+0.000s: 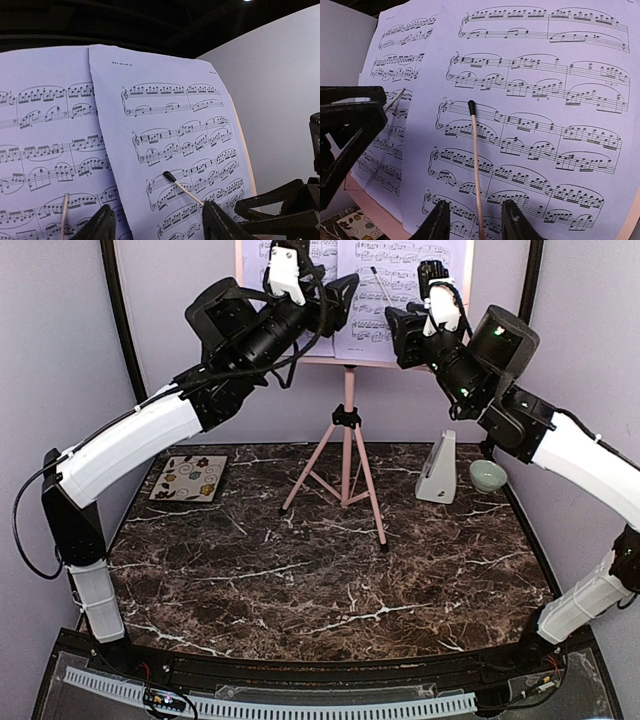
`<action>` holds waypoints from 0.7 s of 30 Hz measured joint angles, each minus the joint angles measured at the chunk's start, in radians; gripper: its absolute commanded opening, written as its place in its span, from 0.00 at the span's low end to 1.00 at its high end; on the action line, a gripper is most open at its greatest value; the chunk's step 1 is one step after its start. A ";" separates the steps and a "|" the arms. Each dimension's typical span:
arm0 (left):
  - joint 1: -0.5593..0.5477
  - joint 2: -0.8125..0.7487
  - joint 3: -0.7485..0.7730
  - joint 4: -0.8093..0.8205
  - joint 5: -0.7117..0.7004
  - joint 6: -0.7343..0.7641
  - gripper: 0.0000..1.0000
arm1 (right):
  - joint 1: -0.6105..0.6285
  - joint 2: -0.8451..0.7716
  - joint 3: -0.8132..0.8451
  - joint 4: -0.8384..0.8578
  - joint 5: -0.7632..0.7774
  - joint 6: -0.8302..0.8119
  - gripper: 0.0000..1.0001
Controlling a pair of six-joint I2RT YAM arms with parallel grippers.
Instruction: Set up the instrument practice props
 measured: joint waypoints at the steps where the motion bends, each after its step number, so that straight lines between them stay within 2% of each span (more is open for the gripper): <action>1: 0.000 -0.021 -0.014 -0.002 -0.003 -0.001 0.74 | 0.000 -0.006 0.000 -0.003 -0.001 0.005 0.54; 4: 0.000 -0.092 -0.061 -0.030 -0.021 -0.012 0.85 | 0.000 -0.035 0.000 -0.027 0.000 0.010 0.72; 5: 0.000 -0.119 -0.079 -0.047 -0.031 -0.018 0.89 | 0.000 -0.045 0.000 -0.034 -0.001 0.017 0.81; 8: 0.000 -0.195 -0.127 -0.109 -0.061 -0.037 0.98 | 0.000 -0.084 0.000 -0.078 -0.006 0.042 0.95; 11: 0.000 -0.289 -0.199 -0.193 -0.100 -0.074 0.99 | -0.001 -0.123 0.001 -0.140 -0.011 0.072 0.99; 14: 0.006 -0.379 -0.277 -0.274 -0.132 -0.132 0.99 | -0.001 -0.163 0.001 -0.215 -0.018 0.109 1.00; 21: 0.116 -0.577 -0.485 -0.519 -0.138 -0.399 0.99 | -0.004 -0.284 -0.039 -0.380 -0.025 0.211 1.00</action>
